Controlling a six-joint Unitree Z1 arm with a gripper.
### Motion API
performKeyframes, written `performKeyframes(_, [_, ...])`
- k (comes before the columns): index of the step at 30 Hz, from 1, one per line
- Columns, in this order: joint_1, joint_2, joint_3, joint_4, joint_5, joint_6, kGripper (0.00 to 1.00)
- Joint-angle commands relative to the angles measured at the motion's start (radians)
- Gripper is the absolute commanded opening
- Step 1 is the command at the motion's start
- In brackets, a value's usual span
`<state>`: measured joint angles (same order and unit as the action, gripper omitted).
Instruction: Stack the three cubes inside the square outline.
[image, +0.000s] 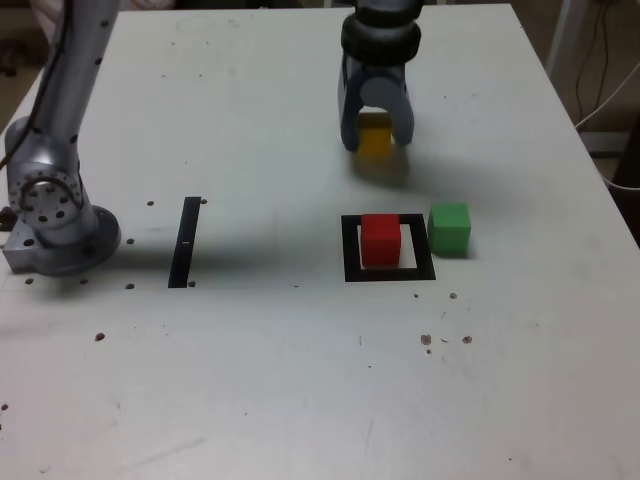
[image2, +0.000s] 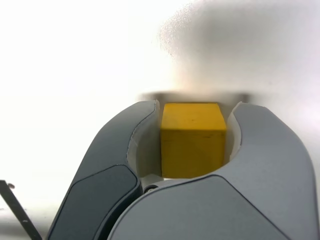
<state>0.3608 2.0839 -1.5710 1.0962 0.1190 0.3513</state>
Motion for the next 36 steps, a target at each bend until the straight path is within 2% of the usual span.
performKeyframes(1, [-0.006, -0.034, 0.000, 0.013, -0.001, 0.002, 0.22])
performKeyframes(11, [-0.084, -0.117, -0.007, 0.057, 0.004, -0.044, 0.22])
performKeyframes(21, [-0.259, -0.214, 0.004, 0.182, 0.006, -0.197, 0.22])
performKeyframes(29, [-0.392, -0.235, 0.055, 0.190, -0.037, -0.305, 0.22])
performKeyframes(36, [-0.467, -0.231, 0.081, 0.168, -0.060, -0.366, 0.22])
